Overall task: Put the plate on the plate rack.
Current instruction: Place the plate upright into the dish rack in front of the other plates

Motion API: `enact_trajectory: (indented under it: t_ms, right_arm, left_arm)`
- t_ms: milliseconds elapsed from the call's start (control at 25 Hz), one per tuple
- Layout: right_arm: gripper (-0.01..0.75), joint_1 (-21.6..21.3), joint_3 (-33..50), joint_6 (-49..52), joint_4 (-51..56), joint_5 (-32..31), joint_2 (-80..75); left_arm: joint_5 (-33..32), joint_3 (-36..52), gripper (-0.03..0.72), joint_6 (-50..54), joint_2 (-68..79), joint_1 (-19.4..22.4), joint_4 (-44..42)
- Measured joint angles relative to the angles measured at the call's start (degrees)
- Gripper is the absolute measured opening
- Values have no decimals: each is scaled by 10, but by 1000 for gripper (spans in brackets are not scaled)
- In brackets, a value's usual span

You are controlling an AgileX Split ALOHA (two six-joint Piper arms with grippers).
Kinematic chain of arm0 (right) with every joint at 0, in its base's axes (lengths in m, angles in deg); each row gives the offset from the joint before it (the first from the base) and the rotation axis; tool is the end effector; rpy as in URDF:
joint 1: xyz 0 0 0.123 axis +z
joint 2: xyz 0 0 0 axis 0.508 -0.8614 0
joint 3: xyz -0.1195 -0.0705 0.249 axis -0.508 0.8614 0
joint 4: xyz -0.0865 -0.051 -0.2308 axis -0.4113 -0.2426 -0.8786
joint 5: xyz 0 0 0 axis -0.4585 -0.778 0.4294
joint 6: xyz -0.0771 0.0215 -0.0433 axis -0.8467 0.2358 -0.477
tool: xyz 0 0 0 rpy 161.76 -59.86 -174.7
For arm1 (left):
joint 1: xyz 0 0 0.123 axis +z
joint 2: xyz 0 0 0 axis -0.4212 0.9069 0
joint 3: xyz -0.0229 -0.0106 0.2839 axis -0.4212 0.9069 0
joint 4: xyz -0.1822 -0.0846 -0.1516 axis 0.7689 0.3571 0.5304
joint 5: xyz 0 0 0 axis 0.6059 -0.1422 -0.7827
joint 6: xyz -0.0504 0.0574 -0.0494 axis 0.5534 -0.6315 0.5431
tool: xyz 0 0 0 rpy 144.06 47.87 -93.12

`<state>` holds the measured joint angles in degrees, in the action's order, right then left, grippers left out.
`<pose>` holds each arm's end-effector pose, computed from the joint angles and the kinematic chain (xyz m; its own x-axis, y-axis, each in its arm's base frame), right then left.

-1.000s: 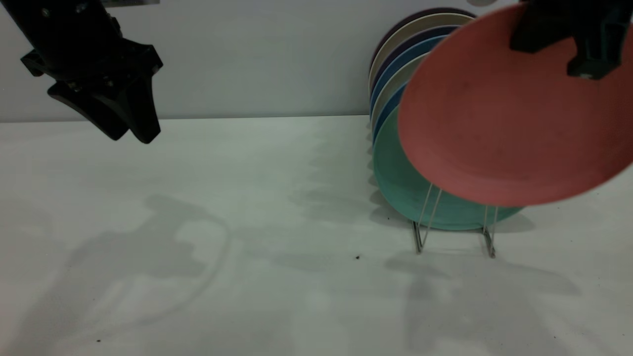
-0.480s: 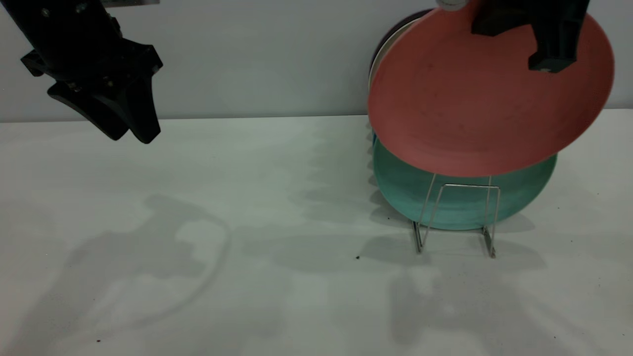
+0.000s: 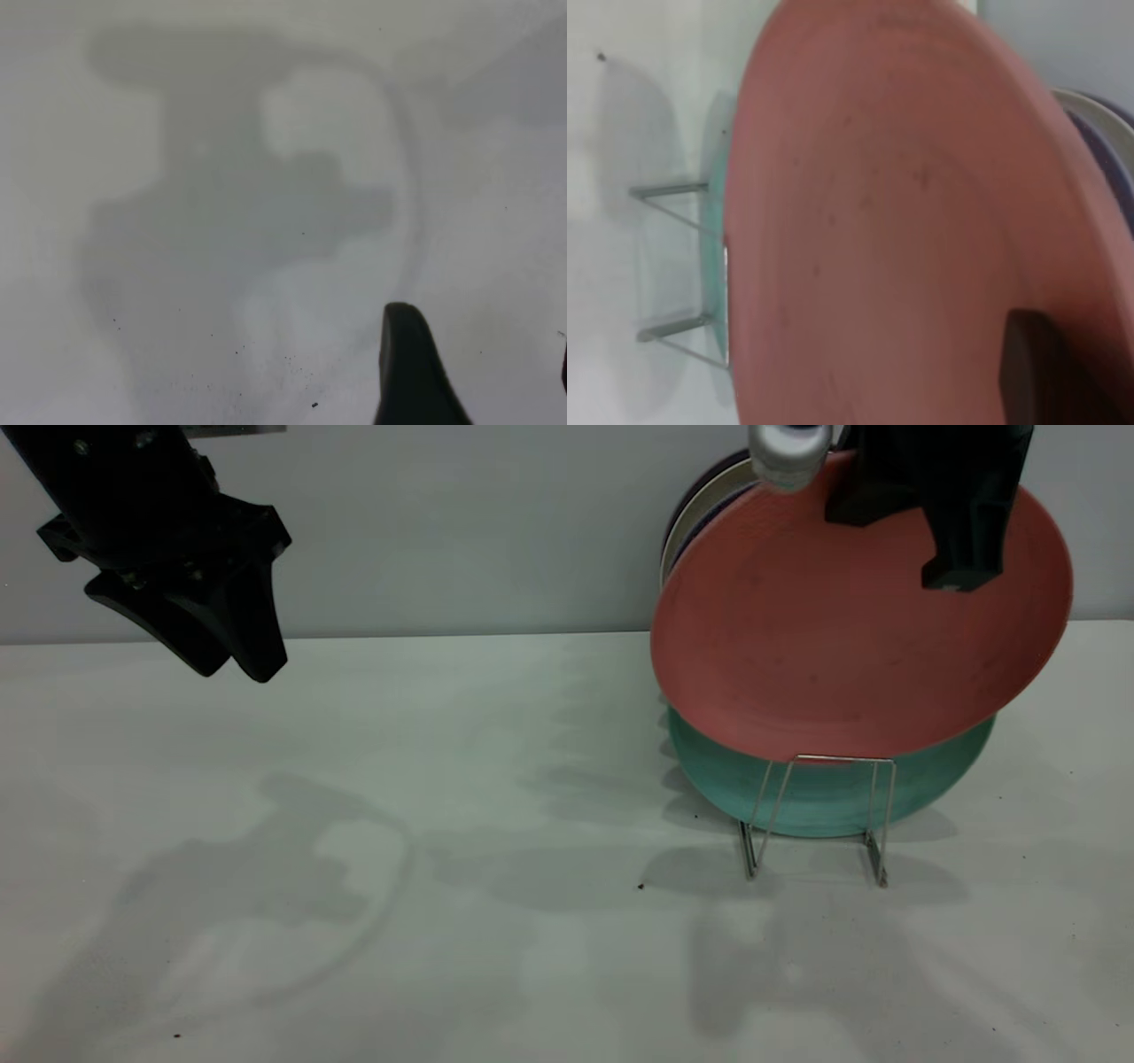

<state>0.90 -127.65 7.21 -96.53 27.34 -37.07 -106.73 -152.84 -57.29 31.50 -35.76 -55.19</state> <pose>0.2953 0.1632 0.2462 0.1131 -0.9669 -0.2288 -0.7032 0.0848 -0.7060 0.3791 -0.0867 0.2000 -0.8927 0.3096 -0.3273 0.3587 0.9281 -0.1004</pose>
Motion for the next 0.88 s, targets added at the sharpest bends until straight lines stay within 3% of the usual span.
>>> enact_trajectory:
  t_ms: [880]
  right_arm:
    - [83, 0, -1, 36, -11, 40, -103]
  left_arm:
    - [-5, 0, 437, -2, 0, 0, 0]
